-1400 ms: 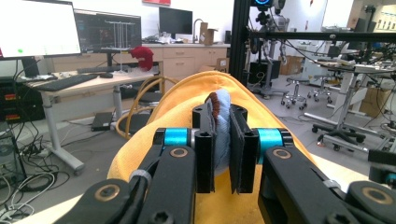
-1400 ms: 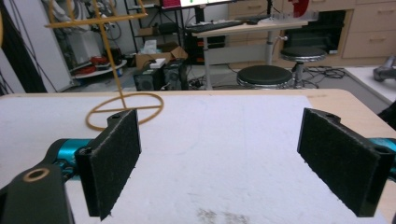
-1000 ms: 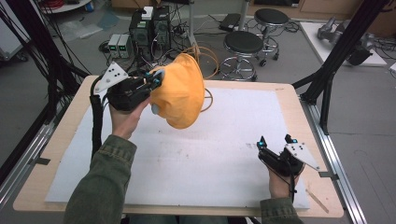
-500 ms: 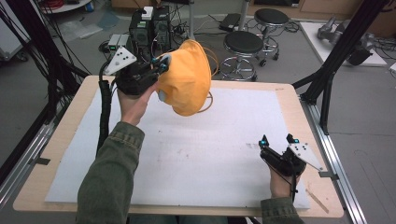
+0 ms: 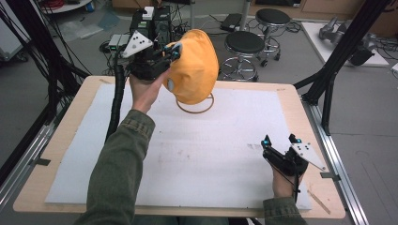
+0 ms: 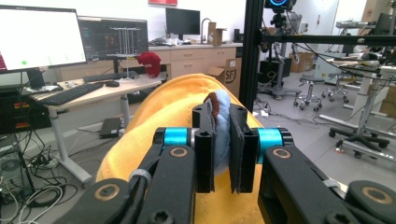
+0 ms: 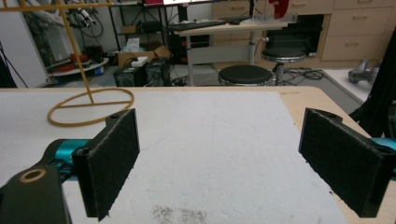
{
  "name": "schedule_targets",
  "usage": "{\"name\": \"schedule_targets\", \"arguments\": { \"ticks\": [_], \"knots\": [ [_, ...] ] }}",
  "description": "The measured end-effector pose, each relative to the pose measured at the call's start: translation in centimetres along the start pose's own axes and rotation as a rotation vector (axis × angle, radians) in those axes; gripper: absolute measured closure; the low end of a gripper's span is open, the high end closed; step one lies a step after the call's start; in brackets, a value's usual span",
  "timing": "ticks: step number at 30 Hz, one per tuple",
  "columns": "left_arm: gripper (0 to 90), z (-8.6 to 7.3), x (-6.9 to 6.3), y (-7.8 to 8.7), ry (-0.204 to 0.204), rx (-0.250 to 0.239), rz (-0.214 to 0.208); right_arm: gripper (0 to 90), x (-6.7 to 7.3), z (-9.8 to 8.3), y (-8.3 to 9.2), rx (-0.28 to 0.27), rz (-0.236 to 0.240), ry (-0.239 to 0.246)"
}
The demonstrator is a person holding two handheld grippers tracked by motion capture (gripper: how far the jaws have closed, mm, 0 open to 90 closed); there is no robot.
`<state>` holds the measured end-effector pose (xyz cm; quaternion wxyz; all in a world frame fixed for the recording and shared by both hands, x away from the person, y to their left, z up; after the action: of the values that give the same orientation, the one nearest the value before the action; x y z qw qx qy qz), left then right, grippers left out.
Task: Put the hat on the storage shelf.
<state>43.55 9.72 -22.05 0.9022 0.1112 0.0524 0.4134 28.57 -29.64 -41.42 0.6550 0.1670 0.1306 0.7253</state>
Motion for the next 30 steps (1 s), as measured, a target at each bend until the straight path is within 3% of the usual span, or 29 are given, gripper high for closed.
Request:
{"name": "schedule_targets", "arguments": {
  "ticks": [4, 6, 10, 13, 20, 26, 30],
  "knots": [
    [82.0, 0.6, -0.1, -1.1, -0.007, 0.016, 0.01, 11.5, -0.3, 0.0, 0.0, 0.004, -0.002, -0.015],
    [82.0, 0.8, -0.1, -1.7, -0.007, 0.022, 0.01, 11.7, -0.5, -0.6, 0.1, -0.055, 0.008, -0.007],
    [82.1, 1.3, 0.1, -2.6, -0.006, 0.038, 0.02, 11.7, -1.4, -1.3, -0.3, -0.015, 0.013, -0.056],
    [82.0, 1.7, 0.5, -3.3, 0.003, 0.035, 0.024, 11.7, -1.8, -1.3, -0.2, -0.03, 0.012, -0.083],
    [82.0, 2.4, 0.9, -5.2, -0.012, 0.064, 0.044, 11.7, -1.5, -1.3, -0.1, -0.034, 0.008, -0.05],
    [82.1, 2.6, 1.7, -6.5, 0.014, 0.07, 0.052, 11.7, -1.5, -1.3, -0.1, -0.03, 0.009, -0.063],
    [82.4, 2.6, 2.4, -8.0, 0.005, 0.092, 0.06, 11.8, -1.3, -1.3, -0.2, -0.027, 0.011, -0.036]
  ]
}}
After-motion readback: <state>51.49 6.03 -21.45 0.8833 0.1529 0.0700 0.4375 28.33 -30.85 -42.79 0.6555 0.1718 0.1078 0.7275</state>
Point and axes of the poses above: each handheld gripper's, and its own axes: y roughly backward along the jaws, z roughly out of its top, x roughly to its left, the point moved 2 cm from there along -y, roughly forward along the jaws, and after that the axes turned 14 degrees about x, right-handed, at the moved point
